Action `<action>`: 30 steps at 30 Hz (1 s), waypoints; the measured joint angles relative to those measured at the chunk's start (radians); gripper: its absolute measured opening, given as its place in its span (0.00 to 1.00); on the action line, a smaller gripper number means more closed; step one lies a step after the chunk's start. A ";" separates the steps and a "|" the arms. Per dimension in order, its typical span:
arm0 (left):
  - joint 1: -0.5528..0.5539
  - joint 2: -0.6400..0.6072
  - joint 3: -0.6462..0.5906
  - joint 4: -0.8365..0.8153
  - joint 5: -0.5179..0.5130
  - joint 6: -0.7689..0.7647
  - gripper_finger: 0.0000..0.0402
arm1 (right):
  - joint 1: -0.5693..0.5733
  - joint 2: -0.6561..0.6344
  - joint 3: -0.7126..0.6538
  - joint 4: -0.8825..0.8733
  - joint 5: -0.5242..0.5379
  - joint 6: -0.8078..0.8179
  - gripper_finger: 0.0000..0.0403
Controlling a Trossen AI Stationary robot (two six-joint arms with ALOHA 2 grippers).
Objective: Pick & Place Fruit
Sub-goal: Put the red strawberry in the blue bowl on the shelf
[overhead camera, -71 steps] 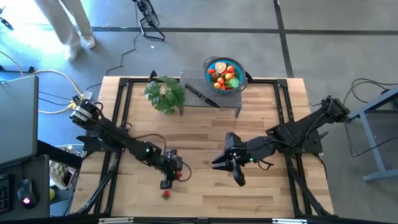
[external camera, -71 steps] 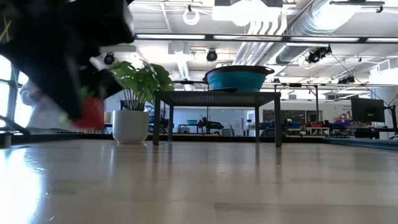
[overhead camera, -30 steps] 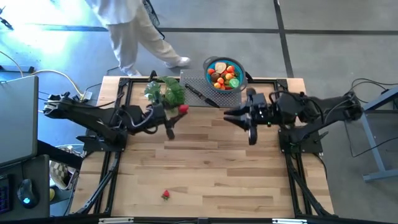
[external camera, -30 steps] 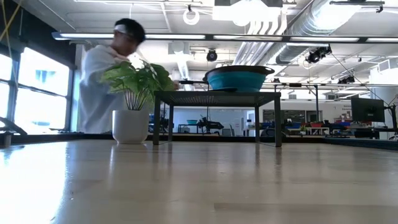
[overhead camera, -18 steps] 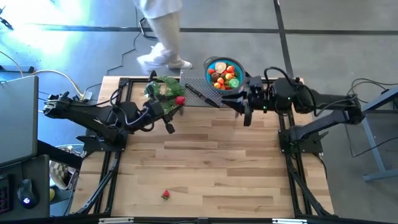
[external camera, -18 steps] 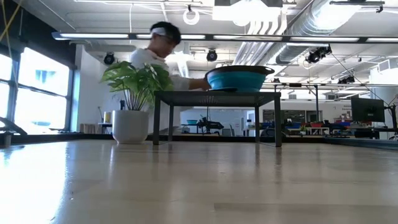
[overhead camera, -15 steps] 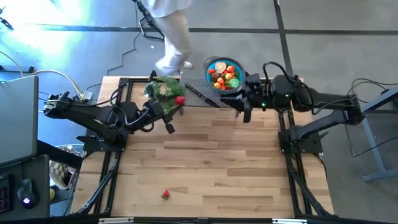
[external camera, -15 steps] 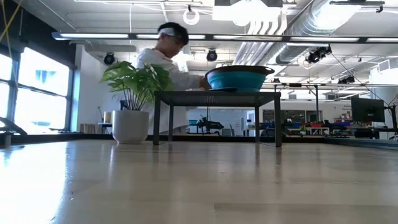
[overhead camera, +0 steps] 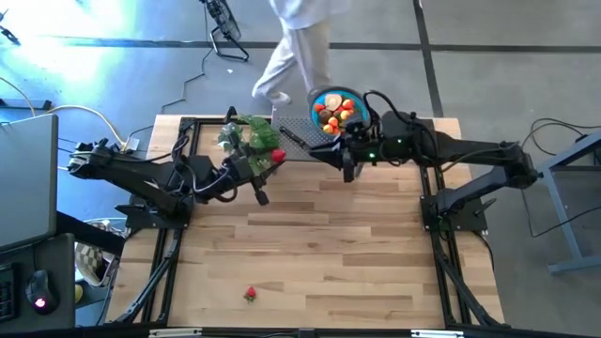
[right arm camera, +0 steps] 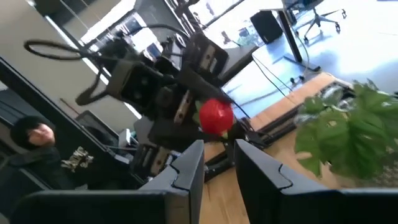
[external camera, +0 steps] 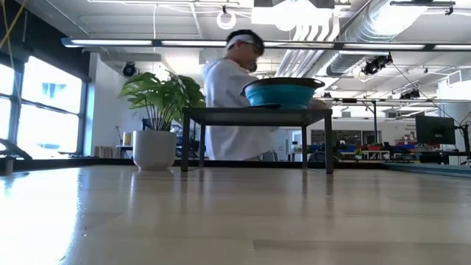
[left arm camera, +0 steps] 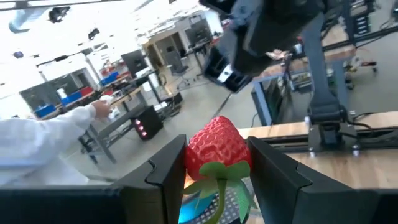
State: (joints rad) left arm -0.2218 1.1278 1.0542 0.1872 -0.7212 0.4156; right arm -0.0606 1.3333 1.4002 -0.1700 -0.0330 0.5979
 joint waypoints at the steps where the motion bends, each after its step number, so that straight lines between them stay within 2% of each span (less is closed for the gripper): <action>1: 0.000 0.001 0.000 0.000 0.011 0.000 0.37 | -0.002 0.009 0.000 0.016 0.000 0.004 0.20; 5: 0.000 0.024 0.000 0.029 0.024 0.025 0.37 | -0.007 0.019 -0.001 0.027 0.004 0.003 0.21; 8: 0.000 0.033 0.001 0.068 0.027 0.056 0.37 | -0.009 0.026 0.000 0.059 -0.024 0.004 0.26; 13: 0.000 0.036 0.000 0.074 0.030 0.056 0.37 | -0.021 0.033 -0.001 0.084 -0.097 0.045 0.43; 18: 0.000 0.036 0.000 0.093 0.039 0.052 0.37 | -0.042 0.049 -0.001 0.076 -0.079 0.111 0.63; 22: 0.000 0.035 0.000 0.089 0.040 0.049 0.37 | -0.046 0.080 0.000 0.111 -0.083 0.129 0.73; 26: 0.000 0.041 0.000 0.084 0.040 0.039 0.37 | -0.047 0.125 0.001 0.180 -0.123 0.145 0.76; 30: 0.000 0.058 0.000 0.078 0.042 0.026 0.37 | -0.045 0.165 0.000 0.250 -0.154 0.166 0.75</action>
State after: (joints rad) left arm -0.2218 1.1854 1.0542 0.2657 -0.6792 0.4412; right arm -0.1055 1.4981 1.3998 0.0800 -0.1867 0.7643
